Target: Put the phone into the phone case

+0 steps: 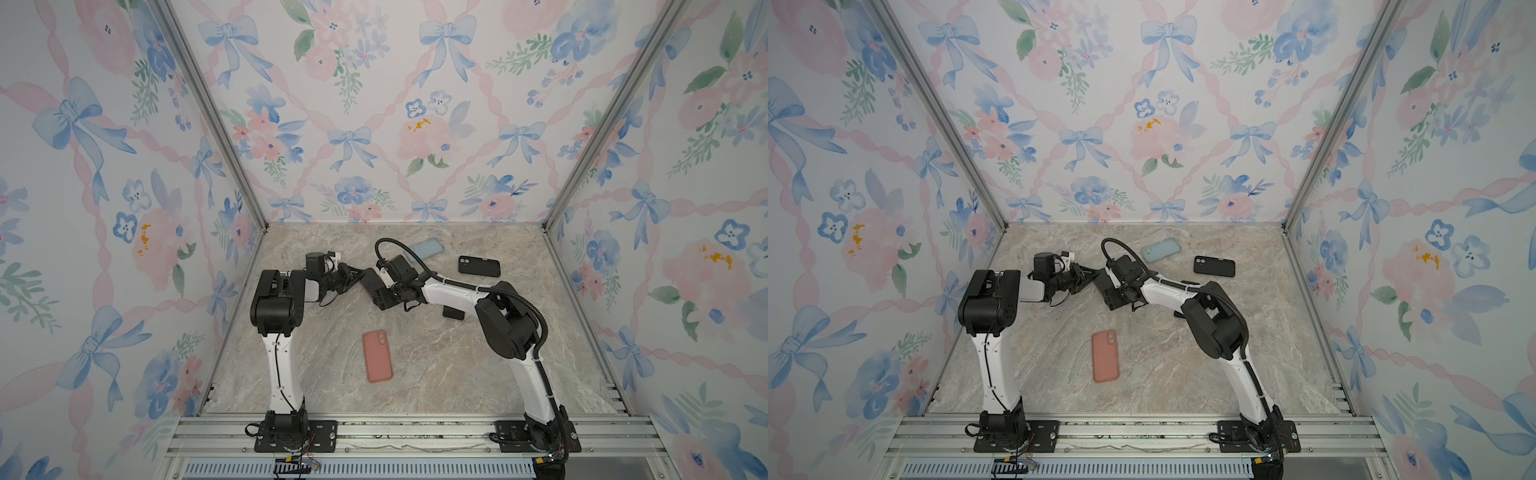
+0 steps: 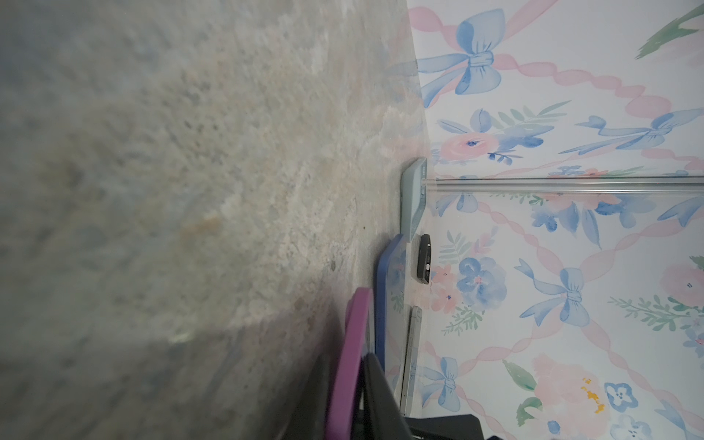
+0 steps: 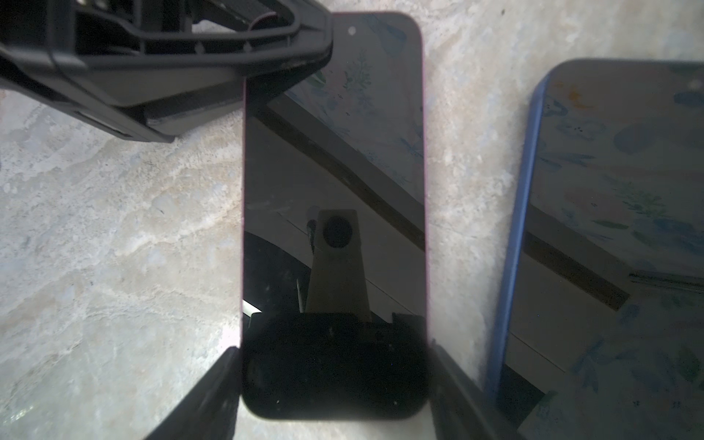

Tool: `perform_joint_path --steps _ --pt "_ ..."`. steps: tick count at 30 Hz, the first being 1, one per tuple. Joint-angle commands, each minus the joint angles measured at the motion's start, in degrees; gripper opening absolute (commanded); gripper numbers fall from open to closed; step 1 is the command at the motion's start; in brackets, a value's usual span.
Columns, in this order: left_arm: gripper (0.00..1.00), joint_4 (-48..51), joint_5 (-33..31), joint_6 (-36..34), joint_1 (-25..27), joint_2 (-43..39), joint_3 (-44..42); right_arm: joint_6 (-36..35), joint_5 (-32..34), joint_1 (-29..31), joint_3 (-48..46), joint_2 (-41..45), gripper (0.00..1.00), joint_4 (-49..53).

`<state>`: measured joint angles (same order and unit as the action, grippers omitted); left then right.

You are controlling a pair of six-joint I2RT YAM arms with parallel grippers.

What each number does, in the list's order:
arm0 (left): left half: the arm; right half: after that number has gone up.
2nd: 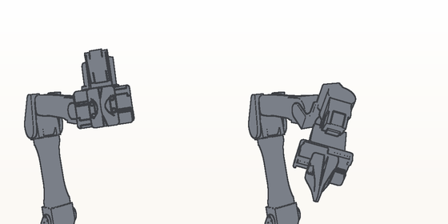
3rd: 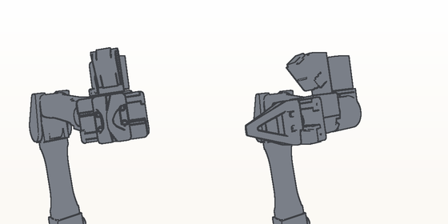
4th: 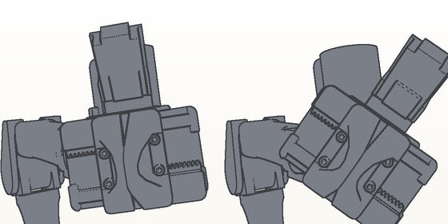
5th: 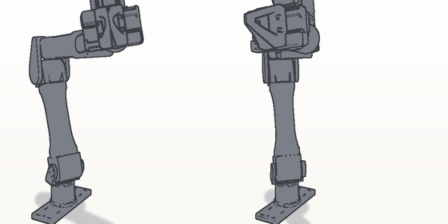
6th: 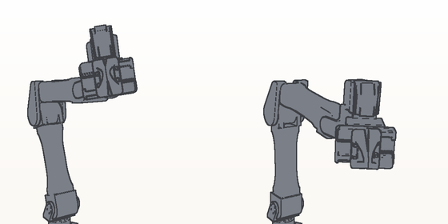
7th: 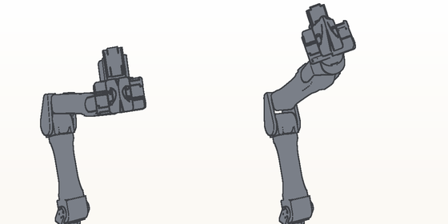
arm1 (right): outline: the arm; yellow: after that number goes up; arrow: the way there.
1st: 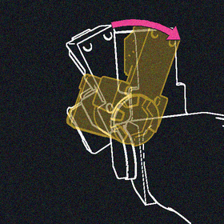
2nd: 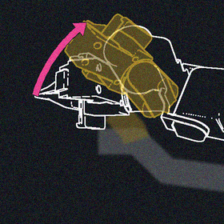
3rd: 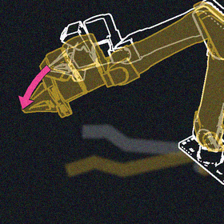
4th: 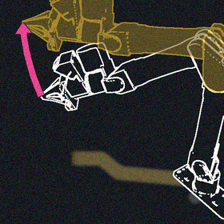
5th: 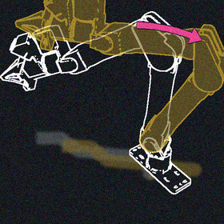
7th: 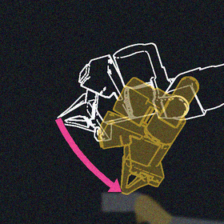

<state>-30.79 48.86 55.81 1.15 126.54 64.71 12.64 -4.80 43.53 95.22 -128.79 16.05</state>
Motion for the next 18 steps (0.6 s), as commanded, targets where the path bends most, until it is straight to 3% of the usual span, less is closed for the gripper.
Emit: perform_joint_path --steps 1,13,15,18 --pt "0.17 5.53 -3.51 -0.88 0.33 3.8 -3.03 0.85 -1.88 -0.55 -1.88 -0.55 0.64 4.97" --pt "0.15 -0.79 -2.54 3.73 0.34 1.32 -6.82 -1.23 1.52 -2.57 3.94 4.14 0.94 12.67" --pt "0.14 -1.72 -2.61 4.58 0.45 0.24 -7.94 2.13 1.64 -2.57 2.8 6.78 0.95 12.01" --pt "0.12 -5.91 -2.33 7.99 0.86 -1.78 -10.57 13.38 1.15 -2.91 -2.73 12.0 0.91 7.5"
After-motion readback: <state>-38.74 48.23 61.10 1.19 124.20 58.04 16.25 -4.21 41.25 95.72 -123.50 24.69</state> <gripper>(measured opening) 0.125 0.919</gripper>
